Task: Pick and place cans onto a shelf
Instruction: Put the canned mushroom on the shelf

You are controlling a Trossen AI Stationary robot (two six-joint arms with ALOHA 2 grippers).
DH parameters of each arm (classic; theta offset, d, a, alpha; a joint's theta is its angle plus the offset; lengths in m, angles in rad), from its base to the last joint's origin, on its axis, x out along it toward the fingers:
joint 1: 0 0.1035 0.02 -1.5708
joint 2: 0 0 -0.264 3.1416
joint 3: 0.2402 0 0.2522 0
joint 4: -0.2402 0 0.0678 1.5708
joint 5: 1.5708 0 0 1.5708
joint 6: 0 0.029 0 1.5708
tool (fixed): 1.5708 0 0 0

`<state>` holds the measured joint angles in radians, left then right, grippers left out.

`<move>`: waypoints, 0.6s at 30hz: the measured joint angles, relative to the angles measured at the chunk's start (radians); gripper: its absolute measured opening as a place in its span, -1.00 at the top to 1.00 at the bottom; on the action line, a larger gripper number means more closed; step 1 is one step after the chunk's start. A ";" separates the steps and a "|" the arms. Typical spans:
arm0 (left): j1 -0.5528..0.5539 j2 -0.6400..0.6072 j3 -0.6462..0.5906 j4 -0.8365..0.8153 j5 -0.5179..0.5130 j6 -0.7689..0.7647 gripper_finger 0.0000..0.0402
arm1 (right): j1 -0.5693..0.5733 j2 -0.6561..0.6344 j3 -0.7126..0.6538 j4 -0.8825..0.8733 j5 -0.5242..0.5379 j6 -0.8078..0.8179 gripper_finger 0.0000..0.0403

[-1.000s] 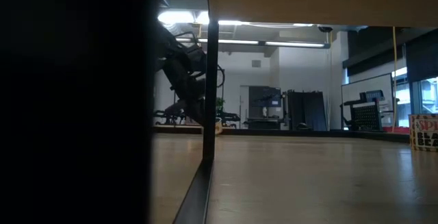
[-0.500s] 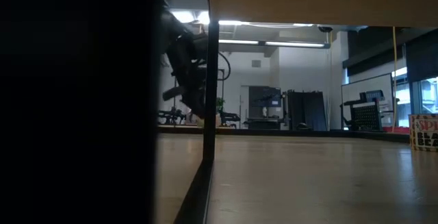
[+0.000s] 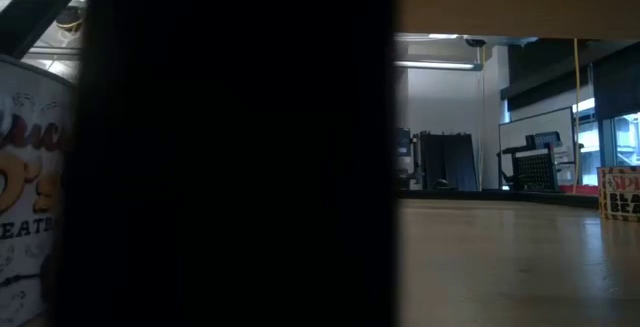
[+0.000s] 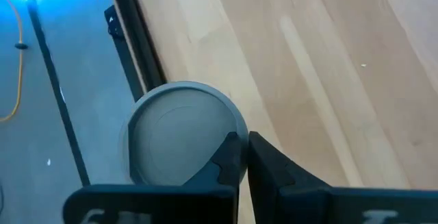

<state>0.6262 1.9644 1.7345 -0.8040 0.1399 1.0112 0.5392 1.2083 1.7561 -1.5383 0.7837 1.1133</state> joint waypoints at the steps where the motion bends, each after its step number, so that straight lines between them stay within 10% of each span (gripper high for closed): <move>1: -0.003 0.000 0.022 -0.018 -0.003 -0.011 0.98 | 0.000 0.000 0.000 0.000 0.000 0.000 0.95; 18: -0.230 0.000 0.400 -0.465 0.004 -0.113 0.99 | 0.000 0.000 0.000 -0.002 0.019 -0.079 0.95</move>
<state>0.3961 1.9645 2.1349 -1.2690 0.1443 0.8982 0.5392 1.2083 1.7561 -1.5399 0.8027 1.0342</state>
